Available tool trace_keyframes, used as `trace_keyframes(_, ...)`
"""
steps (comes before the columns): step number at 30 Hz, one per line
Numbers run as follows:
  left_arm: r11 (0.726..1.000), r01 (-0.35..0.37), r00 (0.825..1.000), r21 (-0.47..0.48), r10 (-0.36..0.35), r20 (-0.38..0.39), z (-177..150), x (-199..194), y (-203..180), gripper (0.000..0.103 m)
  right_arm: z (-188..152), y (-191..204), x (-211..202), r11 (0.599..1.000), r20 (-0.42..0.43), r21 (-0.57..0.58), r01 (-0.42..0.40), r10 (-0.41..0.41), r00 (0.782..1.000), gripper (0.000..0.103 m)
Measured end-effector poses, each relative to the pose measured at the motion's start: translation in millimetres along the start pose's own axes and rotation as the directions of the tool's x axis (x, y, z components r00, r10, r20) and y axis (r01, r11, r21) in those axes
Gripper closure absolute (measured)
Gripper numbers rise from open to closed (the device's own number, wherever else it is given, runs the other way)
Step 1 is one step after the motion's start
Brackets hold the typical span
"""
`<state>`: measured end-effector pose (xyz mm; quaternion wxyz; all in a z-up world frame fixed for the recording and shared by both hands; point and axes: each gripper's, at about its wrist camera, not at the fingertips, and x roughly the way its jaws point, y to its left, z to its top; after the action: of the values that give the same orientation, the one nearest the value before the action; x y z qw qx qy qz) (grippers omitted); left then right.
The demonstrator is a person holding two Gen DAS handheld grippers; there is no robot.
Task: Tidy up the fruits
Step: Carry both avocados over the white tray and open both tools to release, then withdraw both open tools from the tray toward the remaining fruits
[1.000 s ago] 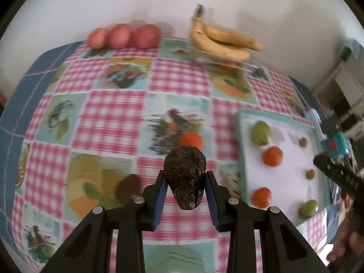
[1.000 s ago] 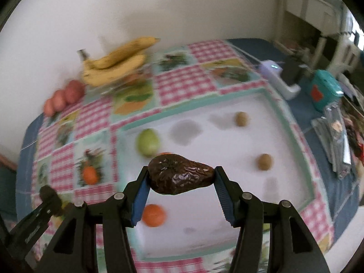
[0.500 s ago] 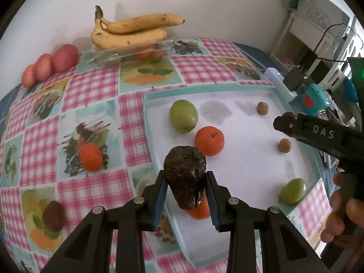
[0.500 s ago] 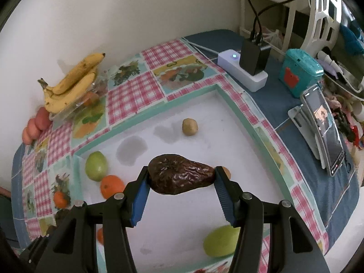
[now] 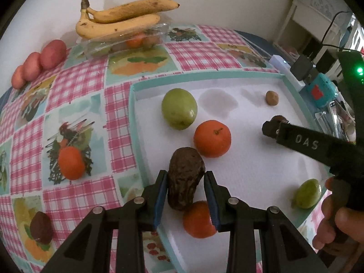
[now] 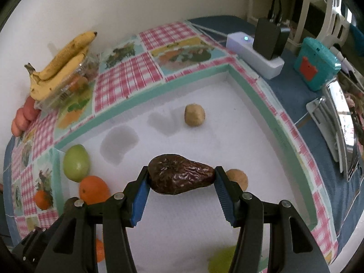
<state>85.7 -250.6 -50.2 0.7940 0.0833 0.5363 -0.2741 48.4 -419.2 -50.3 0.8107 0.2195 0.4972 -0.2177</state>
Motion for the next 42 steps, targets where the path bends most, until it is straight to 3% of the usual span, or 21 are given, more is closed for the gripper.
trace_keyframes(13, 1.0, 0.012, 0.999, 0.02, -0.011, -0.032, -1.1, -6.5, -5.8, 0.067, -6.3, 14.0, 15.0, 0.992, -0.004, -0.091, 0.086, -0.087, 0.996, 0.045)
trace_keyframes(18, 0.999, 0.028, 0.999, 0.024, -0.028, -0.027, -0.5, -21.3, -7.4, 0.067, -4.6, 11.9, 13.4, 0.995, -0.011, -0.076, 0.071, -0.072, 0.997, 0.044)
trace_keyframes(20, 0.999, 0.037, 0.999, 0.025, -0.037, -0.015, 0.1, -30.1, -7.6, 0.067, -3.0, 11.8, 7.9, 0.995, 0.001, -0.072, 0.071, -0.071, 0.997, 0.037)
trace_keyframes(22, 0.999, 0.035, 0.999, 0.023, -0.035, -0.007, 0.6, -38.4, -6.0, 0.066, -0.3, 13.3, 0.1, 0.995, 0.024, -0.075, 0.07, -0.068, 0.997, 0.036)
trace_keyframes(26, 1.0, 0.003, 1.0, -0.028, -0.003, -0.002, 1.2, -48.1, 8.7, 0.037, 3.9, 16.2, -15.8, 0.995, 0.06, -0.08, 0.068, -0.063, 0.996, 0.034)
trace_keyframes(29, 0.996, -0.026, 1.0, -0.085, 0.026, -0.009, 1.0, -50.7, 26.6, 0.031, 3.6, 16.6, -22.8, 0.994, 0.061, -0.081, 0.075, -0.071, 0.996, 0.022)
trace_keyframes(34, 0.978, -0.1, 0.995, -0.185, 0.099, -0.014, -1.3, -53.8, 58.5, 0.014, 0.7, 18.4, -23.8, 0.994, 0.039, -0.088, 0.057, -0.054, 0.998, 0.02)
trace_keyframes(36, 0.968, -0.123, 0.992, -0.217, 0.125, -0.004, -3.0, -56.8, 69.6, 0.0, -2.4, 19.5, -23.8, 0.993, 0.038, -0.1, 0.061, -0.057, 0.998, 0.01)
trace_keyframes(42, 0.934, -0.183, 0.98, -0.308, 0.199, 0.02, -9.6, -67.4, 105.3, 0.0, -6.6, 25.3, -26.4, 0.991, 0.052, -0.123, 0.052, -0.046, 0.998, 0.009)
